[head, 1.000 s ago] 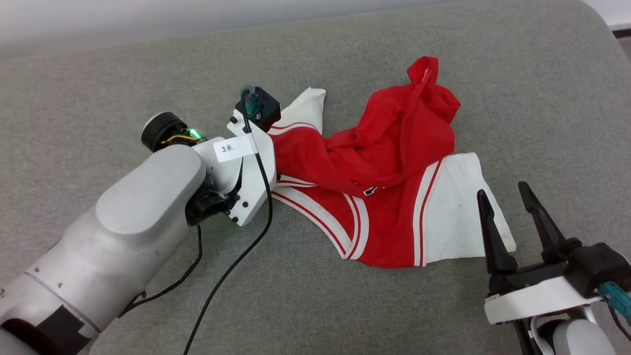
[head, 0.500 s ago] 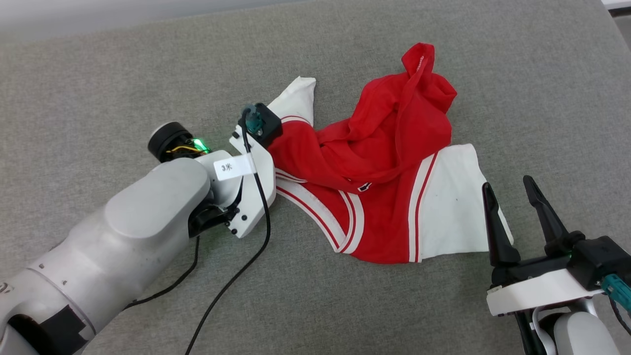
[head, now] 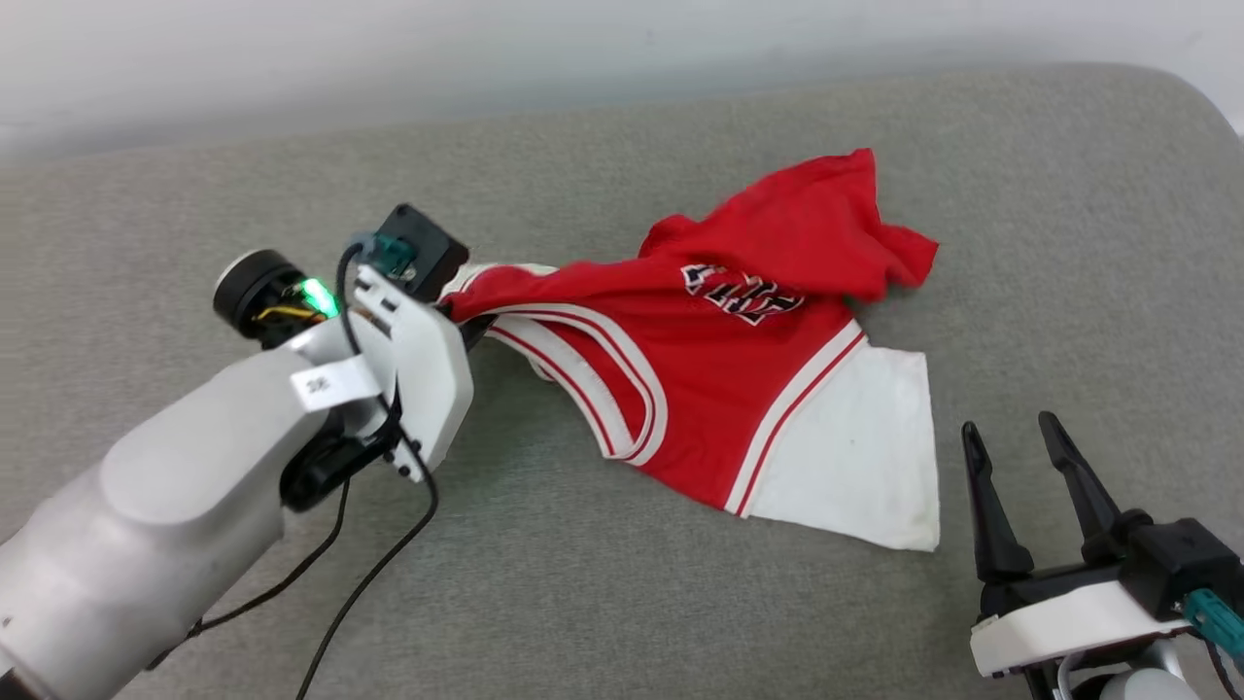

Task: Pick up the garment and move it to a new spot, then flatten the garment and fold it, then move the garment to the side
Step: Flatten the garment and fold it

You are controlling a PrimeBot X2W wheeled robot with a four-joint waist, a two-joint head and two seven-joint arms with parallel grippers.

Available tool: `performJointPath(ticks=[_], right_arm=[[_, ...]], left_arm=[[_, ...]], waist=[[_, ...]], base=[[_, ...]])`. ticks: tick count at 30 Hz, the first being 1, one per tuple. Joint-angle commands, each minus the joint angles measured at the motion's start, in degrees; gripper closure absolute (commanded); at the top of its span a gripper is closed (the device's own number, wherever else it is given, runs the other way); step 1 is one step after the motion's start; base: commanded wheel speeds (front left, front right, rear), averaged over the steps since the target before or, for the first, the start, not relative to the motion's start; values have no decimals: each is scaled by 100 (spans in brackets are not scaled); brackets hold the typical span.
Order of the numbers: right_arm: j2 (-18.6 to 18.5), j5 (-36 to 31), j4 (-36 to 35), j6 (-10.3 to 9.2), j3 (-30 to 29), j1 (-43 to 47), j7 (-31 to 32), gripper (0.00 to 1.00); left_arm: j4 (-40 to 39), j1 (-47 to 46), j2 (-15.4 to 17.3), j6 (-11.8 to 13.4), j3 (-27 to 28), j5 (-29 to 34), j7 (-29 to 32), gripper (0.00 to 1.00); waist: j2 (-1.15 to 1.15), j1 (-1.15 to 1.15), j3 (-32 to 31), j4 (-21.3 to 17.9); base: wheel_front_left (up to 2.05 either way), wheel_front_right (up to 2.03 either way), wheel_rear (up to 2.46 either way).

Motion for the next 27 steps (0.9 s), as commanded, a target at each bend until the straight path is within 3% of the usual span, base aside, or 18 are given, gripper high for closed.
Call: performJointPath(ticks=[1,10,15,19,27], right_arm=[[-11,-41,12,-6,-14,81,-1,0],[-38,-46,65,-6,-114,355,57,0],[-48,-41,78,-6,-149,466,91,0],[-89,-16,92,-6,-162,516,116,0],[-133,-14,101,-6,-236,530,173,0]], left_arm=[[-174,180,135,148,48,-16,-81,100],[-1434,1333,939,1131,188,-327,-414,100],[-1792,2129,1060,1519,144,-670,-595,100],[-1843,2741,932,1557,118,-1095,-750,100],[-1299,3263,632,1481,-225,-1173,-743,100]], waist=[[0,-1,-220,217],[0,-1,-591,590],[0,-1,-715,684],[0,-1,-762,696],[0,-1,-764,644]], base=[[0,0,0],[0,0,0],[0,0,0],[0,0,0],[0,0,0]])
